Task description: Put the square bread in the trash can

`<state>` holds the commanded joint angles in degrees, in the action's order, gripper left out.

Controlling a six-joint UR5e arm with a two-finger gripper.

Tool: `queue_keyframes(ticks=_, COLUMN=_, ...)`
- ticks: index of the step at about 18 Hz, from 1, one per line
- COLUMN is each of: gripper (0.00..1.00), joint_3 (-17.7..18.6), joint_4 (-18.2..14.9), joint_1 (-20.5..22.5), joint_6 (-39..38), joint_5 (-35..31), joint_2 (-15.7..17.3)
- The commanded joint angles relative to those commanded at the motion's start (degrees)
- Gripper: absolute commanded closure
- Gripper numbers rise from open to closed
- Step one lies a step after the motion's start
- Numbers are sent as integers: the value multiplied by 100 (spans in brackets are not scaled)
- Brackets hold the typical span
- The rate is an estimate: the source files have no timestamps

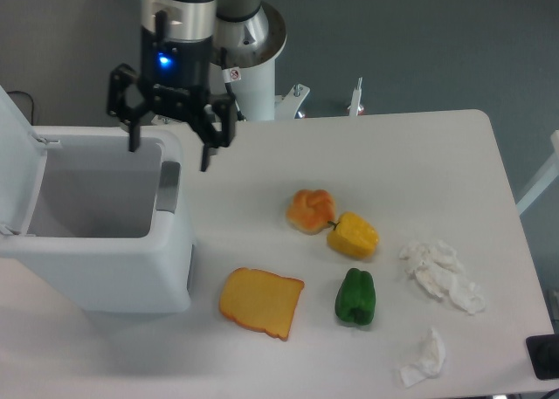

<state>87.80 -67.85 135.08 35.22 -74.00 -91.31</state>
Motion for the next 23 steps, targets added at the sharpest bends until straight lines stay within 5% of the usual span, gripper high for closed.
queue_keyframes(ticks=14, gripper=0, joint_3=-141, joint_4=35, joint_1=598, joint_6=3429, joint_5=-1028, joint_2=-194)
queue_keyframes(ticks=23, gripper=0, joint_3=-149, joint_4=44, joint_1=757, joint_6=3597, joint_5=-1028, joint_2=-150)
